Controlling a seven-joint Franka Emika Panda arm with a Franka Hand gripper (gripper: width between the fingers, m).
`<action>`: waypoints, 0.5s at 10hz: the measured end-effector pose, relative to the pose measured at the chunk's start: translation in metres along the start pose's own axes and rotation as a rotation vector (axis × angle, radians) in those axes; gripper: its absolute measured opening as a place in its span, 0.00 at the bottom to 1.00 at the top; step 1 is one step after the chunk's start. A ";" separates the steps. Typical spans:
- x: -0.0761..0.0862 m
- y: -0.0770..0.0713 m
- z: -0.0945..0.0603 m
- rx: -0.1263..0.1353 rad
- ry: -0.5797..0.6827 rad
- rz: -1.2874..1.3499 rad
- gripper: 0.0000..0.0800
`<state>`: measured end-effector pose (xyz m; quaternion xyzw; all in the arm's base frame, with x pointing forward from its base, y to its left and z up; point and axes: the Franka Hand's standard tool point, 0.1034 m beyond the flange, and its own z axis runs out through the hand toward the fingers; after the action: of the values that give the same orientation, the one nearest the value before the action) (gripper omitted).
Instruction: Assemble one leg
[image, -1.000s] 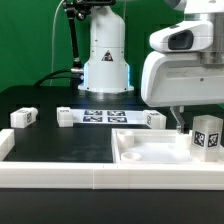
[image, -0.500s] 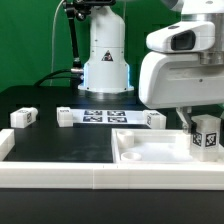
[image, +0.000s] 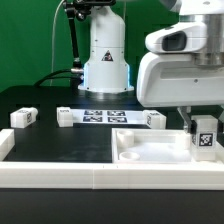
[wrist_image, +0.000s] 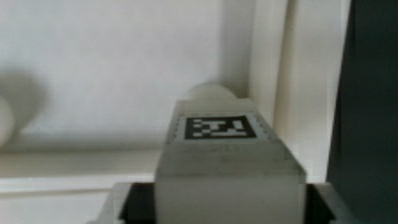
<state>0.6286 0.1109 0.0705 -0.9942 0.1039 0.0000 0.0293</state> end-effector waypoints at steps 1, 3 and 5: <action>0.000 0.000 0.000 -0.002 -0.006 0.141 0.36; 0.002 -0.004 0.000 -0.014 -0.031 0.390 0.36; 0.002 -0.004 0.000 -0.033 -0.051 0.613 0.37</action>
Offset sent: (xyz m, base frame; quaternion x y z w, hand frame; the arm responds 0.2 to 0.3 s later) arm 0.0174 0.0054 -0.0064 -0.0347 -0.0120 0.3233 0.9456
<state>0.6319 0.1147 0.0707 -0.9165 0.3981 0.0356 0.0146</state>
